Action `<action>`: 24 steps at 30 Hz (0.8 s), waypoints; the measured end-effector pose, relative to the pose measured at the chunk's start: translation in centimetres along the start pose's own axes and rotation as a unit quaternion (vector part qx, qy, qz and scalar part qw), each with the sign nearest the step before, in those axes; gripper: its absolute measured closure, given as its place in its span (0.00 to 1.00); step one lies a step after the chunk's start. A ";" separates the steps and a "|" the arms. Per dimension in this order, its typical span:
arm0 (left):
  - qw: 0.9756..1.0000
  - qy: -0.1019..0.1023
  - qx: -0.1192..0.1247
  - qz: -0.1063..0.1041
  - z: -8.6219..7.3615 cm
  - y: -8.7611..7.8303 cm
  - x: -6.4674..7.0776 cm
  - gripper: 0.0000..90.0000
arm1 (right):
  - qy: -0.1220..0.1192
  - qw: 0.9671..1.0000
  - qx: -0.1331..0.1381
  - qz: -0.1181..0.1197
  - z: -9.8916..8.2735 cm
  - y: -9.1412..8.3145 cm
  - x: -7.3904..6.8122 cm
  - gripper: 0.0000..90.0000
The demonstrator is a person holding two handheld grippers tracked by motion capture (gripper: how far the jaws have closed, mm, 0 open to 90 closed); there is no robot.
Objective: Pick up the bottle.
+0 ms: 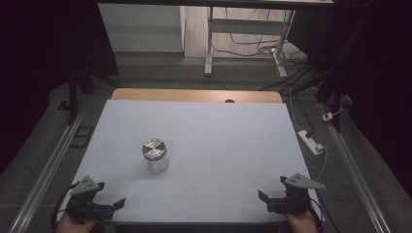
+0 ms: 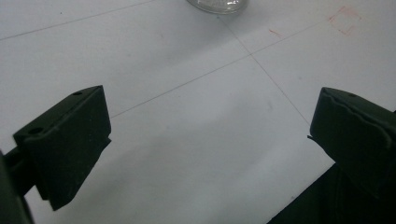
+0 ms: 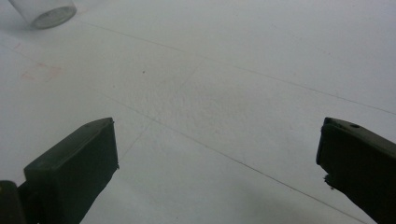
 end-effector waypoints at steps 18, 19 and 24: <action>1.000 0.004 -0.008 0.007 0.0 0.3 0.0 0.00 | -0.016 1.000 -0.009 0.001 -0.1 0.2 -0.4 0.00; 1.000 0.005 -0.010 0.008 0.0 0.3 0.0 0.00 | -0.015 1.000 -0.009 0.001 -0.1 0.2 -0.3 0.00; 1.000 0.008 -0.015 0.015 0.1 0.5 0.0 0.00 | -0.016 1.000 -0.010 0.002 -0.1 0.2 -0.4 0.00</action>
Point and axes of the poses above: each handheld gripper's, and its own axes: y roughly forward along the jaws, z roughly out of its top, x roughly to its right, the point moved 9 cm from there along y, roughly forward along the jaws, and after that the axes turned 1 degree about -z, right-handed, at the moved point
